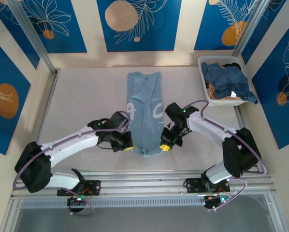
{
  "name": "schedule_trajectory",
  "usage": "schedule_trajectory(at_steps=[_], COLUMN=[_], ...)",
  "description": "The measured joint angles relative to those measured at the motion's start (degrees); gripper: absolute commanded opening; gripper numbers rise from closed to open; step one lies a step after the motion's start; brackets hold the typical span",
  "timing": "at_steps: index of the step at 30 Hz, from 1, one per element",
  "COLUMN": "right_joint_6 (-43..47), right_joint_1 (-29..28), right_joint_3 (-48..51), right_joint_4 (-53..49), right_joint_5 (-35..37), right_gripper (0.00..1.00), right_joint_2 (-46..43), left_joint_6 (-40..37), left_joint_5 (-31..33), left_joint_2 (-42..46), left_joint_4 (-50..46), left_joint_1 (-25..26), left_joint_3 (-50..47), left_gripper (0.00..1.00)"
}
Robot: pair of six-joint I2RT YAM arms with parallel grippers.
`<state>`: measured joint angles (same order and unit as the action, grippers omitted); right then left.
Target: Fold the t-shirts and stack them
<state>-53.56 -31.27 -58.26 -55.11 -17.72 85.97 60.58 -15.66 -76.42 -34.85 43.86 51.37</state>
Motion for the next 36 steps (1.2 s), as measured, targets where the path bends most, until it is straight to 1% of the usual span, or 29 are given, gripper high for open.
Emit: schedule_trajectory(at_steps=[6, 10, 14, 18, 25, 26, 28, 29, 31, 32, 34, 36], right_joint_6=[1.1, 2.2, 3.7, 5.2, 6.7, 6.8, 7.2, 7.3, 8.0, 8.5, 9.1, 9.8], right_joint_1=[3.4, 6.1, 8.4, 10.3, 14.3, 14.8, 15.6, 15.9, 16.4, 16.7, 17.3, 17.7], right_joint_3=[-8.8, -15.2, -24.2, -33.5, -45.9, -47.9, -51.3, -52.9, -55.7, -57.0, -58.6, -59.4], right_joint_4=[0.0, -0.2, -1.0, -1.6, -3.5, -4.0, -4.5, -4.6, -4.9, -5.2, -5.6, -5.7], right_joint_5=[0.9, 1.2, 1.3, 1.3, 2.1, 2.3, 2.4, 2.3, 2.6, 2.6, 2.8, 3.1], right_gripper=[0.00, 0.00, 0.00, 0.00, 0.00, 0.06, 0.18, 0.27, 0.42, 0.47, 0.53, 0.56], right_joint_2=[6.2, 10.4, 16.8, 24.6, 37.7, 39.7, 43.2, 44.8, 47.2, 48.0, 48.4, 48.0], left_joint_6=[0.6, 0.1, -1.2, -3.4, -7.5, -8.0, -9.0, -9.6, -10.6, -11.2, -11.8, -12.4], left_joint_5=[1.9, 1.9, 1.5, 0.7, -1.0, -1.3, -1.7, -1.8, -1.9, -1.8, -1.2, -0.1], left_joint_2=[-3.1, -7.8, -12.8, -20.6, -36.9, -39.1, -43.3, -45.1, -47.6, -48.3, -48.6, -47.7], left_joint_4=[1.1, 1.5, 2.5, 2.7, 2.6, 2.3, 1.7, 1.4, 0.4, -0.4, -1.9, -2.7], left_joint_1=[-5.2, -8.8, -12.4, -15.5, -19.6, -20.0, -20.5, -20.7, -21.1, -21.2, -21.4, -21.4], left_joint_3=[4.4, 8.5, 13.3, 21.0, 37.0, 39.1, 43.1, 44.5, 46.8, 47.7, 48.8, 48.9], left_gripper=[0.00, 0.00, 0.00, 0.00, 0.00, 0.00, 0.08, 0.14, 0.35, 0.40, 0.42, 0.43])
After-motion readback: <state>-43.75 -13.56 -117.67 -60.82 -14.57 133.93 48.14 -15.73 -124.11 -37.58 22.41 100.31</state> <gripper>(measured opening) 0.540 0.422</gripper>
